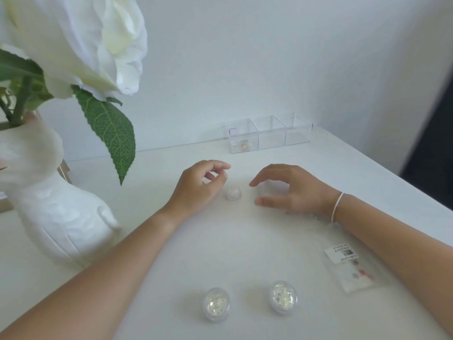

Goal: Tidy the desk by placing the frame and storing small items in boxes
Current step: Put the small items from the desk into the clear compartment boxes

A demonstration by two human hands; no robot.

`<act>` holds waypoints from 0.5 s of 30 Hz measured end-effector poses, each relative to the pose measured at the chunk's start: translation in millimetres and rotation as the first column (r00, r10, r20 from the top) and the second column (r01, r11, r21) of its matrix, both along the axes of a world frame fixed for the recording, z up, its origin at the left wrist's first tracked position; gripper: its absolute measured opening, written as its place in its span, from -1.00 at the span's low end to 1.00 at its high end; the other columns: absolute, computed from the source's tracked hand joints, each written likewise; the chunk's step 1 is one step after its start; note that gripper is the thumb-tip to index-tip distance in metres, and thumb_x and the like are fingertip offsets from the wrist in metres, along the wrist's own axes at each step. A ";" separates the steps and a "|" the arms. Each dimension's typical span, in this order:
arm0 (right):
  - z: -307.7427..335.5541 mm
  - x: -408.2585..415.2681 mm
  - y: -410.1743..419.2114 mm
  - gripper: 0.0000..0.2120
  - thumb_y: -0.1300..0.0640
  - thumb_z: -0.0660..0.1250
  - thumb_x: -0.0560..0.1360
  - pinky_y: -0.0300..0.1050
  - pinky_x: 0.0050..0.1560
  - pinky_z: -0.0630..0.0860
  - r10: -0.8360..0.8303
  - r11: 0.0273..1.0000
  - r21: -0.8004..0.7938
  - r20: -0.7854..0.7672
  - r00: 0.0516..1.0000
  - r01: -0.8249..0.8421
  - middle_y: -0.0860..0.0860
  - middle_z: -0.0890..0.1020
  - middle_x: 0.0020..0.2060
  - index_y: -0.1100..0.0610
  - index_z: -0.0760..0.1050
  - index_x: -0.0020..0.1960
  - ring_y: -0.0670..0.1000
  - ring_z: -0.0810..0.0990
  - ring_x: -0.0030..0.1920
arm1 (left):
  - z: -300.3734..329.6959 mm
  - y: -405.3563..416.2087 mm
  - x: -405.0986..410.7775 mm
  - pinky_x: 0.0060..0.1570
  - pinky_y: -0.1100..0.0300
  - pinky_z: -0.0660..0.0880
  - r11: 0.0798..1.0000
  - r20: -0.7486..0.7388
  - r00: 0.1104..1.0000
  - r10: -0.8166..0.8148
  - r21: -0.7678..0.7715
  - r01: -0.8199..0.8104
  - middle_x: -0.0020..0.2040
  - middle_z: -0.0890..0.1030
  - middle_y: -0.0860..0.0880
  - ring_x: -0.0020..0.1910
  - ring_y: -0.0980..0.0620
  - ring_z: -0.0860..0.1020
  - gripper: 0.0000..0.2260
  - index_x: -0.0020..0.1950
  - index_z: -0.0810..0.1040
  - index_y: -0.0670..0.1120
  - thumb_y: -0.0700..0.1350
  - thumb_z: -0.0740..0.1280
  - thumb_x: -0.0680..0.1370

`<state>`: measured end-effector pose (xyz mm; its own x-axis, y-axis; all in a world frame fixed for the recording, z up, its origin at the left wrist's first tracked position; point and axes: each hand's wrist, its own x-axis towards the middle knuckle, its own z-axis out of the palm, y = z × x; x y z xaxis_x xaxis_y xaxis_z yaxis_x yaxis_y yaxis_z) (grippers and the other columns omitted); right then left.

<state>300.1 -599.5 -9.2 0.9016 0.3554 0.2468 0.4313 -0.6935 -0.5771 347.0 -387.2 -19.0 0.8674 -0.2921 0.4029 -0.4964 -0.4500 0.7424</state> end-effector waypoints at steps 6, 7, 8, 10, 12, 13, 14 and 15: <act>-0.6 4.2 -2.3 -0.80 0.04 0.41 0.37 -0.19 0.10 0.37 0.011 0.997 -0.081 0.084 0.996 -0.004 -0.07 0.58 -0.11 -0.04 0.53 -0.01 -0.08 0.48 0.00 | -4.9 8.9 -13.6 -0.17 0.56 0.27 0.971 -0.041 0.993 -0.107 0.211 0.114 -0.05 0.58 0.20 -0.04 0.26 0.44 -0.86 -0.06 0.55 0.24 0.07 0.40 0.40; -1.1 5.0 -3.1 -0.83 0.07 0.41 0.38 -0.21 0.08 0.36 0.008 0.997 -0.072 0.107 0.994 0.000 -0.07 0.58 -0.14 -0.03 0.54 -0.03 -0.10 0.48 -0.03 | -5.9 7.3 -12.9 -0.17 0.58 0.25 0.962 -0.011 0.994 -0.106 0.250 0.105 -0.06 0.59 0.19 -0.05 0.25 0.44 -0.86 -0.05 0.57 0.19 0.03 0.41 0.41; -1.6 6.2 -3.5 -0.84 0.08 0.40 0.38 -0.26 0.05 0.36 0.005 0.998 -0.065 0.128 0.992 0.004 -0.08 0.58 -0.15 -0.02 0.55 -0.04 -0.12 0.47 -0.06 | -6.6 5.8 -11.9 -0.17 0.58 0.25 0.955 0.020 0.994 -0.103 0.280 0.093 -0.08 0.59 0.18 -0.06 0.24 0.44 -0.86 -0.05 0.58 0.16 0.00 0.40 0.42; -2.0 9.8 -4.7 -0.83 0.09 0.40 0.38 -0.33 -0.01 0.34 -0.010 0.998 -0.053 0.166 0.986 0.019 -0.09 0.57 -0.15 -0.01 0.55 -0.03 -0.12 0.47 -0.10 | -7.1 4.7 -10.5 -0.17 0.58 0.25 0.952 0.051 0.993 -0.107 0.294 0.087 -0.09 0.61 0.14 -0.08 0.23 0.45 -0.87 -0.05 0.58 0.14 -0.02 0.40 0.42; -1.5 13.6 -6.4 -0.83 0.09 0.41 0.38 -0.37 -0.04 0.36 -0.037 0.999 -0.020 0.194 0.980 0.042 -0.15 0.56 -0.16 -0.01 0.54 -0.03 -0.10 0.48 -0.12 | -7.3 5.3 -9.1 -0.18 0.58 0.25 0.956 0.049 0.991 -0.122 0.274 0.104 -0.09 0.62 0.13 -0.09 0.25 0.44 -0.88 -0.07 0.59 0.14 -0.03 0.41 0.42; -1.1 15.3 -7.8 -0.83 0.10 0.41 0.38 -0.40 -0.06 0.36 -0.059 0.998 0.013 0.208 0.976 0.057 -0.18 0.55 -0.17 -0.01 0.54 -0.04 -0.10 0.49 -0.13 | -7.5 5.3 -8.3 -0.18 0.58 0.25 0.958 0.048 0.991 -0.128 0.263 0.111 -0.09 0.62 0.14 -0.09 0.28 0.44 -0.88 -0.08 0.59 0.15 -0.03 0.41 0.42; -0.9 16.9 -9.8 -0.84 0.12 0.41 0.38 -0.43 -0.09 0.36 -0.086 0.996 0.056 0.223 0.971 0.076 -0.19 0.54 -0.18 -0.01 0.54 -0.05 -0.08 0.51 -0.14 | -7.4 4.8 -7.3 -0.18 0.58 0.26 0.962 0.048 0.990 -0.130 0.250 0.114 -0.08 0.62 0.15 -0.08 0.30 0.44 -0.88 -0.09 0.58 0.16 -0.03 0.40 0.42; -0.5 18.4 -12.3 -0.86 0.13 0.41 0.38 -0.43 -0.11 0.37 -0.120 0.989 0.109 0.234 0.965 0.096 -0.19 0.54 -0.19 -0.01 0.54 -0.08 -0.07 0.52 -0.15 | -7.1 3.5 -6.1 -0.18 0.59 0.26 0.967 0.049 0.991 -0.126 0.230 0.112 -0.08 0.61 0.16 -0.08 0.32 0.43 -0.88 -0.10 0.57 0.19 -0.03 0.40 0.42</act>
<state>318.4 -611.8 -9.7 0.8437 0.2235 0.4881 0.4906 -0.6903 -0.5319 341.0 -383.7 -26.1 0.7957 -0.4818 0.3670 -0.5992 -0.5376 0.5933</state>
